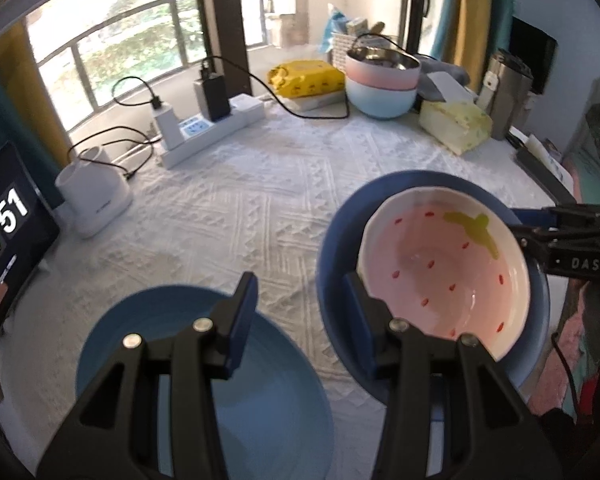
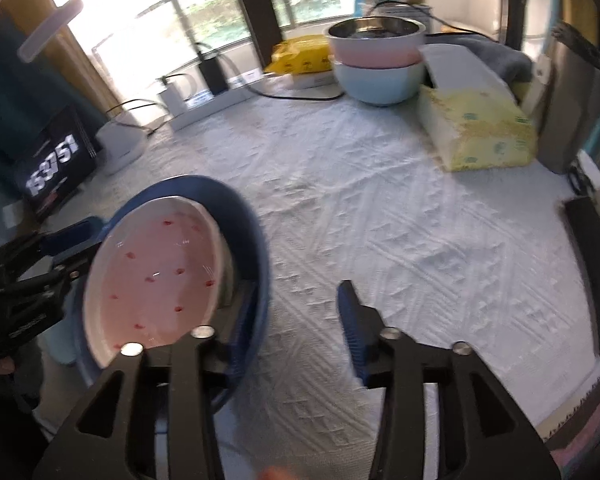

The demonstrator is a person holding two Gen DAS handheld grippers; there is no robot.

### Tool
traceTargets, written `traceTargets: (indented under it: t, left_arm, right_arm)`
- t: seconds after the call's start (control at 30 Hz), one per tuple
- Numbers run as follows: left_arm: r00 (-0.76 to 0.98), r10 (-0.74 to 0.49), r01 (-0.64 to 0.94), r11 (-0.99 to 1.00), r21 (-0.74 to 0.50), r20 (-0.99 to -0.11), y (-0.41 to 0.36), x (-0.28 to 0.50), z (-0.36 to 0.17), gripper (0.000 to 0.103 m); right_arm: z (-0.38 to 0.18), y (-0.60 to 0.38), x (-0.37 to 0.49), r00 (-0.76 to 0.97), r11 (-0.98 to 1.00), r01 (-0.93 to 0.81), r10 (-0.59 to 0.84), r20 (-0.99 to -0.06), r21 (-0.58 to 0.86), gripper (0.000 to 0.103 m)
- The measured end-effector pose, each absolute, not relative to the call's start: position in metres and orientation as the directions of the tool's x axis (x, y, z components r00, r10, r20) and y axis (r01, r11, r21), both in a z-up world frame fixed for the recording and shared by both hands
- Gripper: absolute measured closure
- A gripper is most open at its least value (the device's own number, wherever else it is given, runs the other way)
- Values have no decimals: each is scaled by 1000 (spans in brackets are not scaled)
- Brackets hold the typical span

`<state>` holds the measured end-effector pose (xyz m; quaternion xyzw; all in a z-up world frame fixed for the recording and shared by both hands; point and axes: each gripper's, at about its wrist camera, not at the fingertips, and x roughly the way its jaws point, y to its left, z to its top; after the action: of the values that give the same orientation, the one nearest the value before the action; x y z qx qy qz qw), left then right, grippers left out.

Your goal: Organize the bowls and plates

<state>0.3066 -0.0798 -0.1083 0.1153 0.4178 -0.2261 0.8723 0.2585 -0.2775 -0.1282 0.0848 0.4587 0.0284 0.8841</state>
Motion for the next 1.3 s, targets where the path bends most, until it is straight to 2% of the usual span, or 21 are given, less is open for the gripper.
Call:
traceTargets:
  t: [0.03,0.1,0.3,0.4,0.47,0.8,0.9,0.93,0.97,1.13,1.3]
  left_arm:
    - [543,-312,503,865,3,-780,-80,308,-109,57]
    - [532,-331,517,856,-12,-779,-79,311,-109,58]
    - [556,-316,530,847,34,-769,-82,310,-109,59]
    - [538,-326,556,830,37,-777,-82,308,-109,62]
    - [504,-318,587,808,49,-803,-83,306,-114,69]
    - [454,-366,544,836,-73,-812,-78,310,-115,79]
    - [443,-396,516,846,-132,-805,-75,310,-117,85]
    - [437,-410,508,847,-157,-800,-75,309,-117,92]
    - [439,-414,504,848,-163,-798,-76,308,-116,94]
    - [469,-398,453,875,-172,-788,-78,307,-117,95]
    - [511,-365,427,894,-139,-778,-79,302,-117,96]
  right_arm:
    - [-131,-278,259,573,985,53,106,-813,167,44]
    - [-136,-281,258,587,977,106,88,-805,184,42]
    - [-140,-287,260,593,965,109,131,-795,241,43]
    - [-141,-290,260,593,954,90,178,-785,284,51]
    - [-140,-288,260,596,953,78,191,-780,293,55]
    - [-134,-272,258,625,966,29,182,-759,257,81]
    - [-134,-269,257,634,967,30,179,-752,254,85]
    - [-134,-269,257,635,966,33,179,-751,258,86]
    - [-134,-269,257,636,965,36,179,-751,260,87]
    - [-135,-269,255,648,959,50,182,-740,280,94]
    - [-135,-269,255,651,954,61,184,-737,292,94]
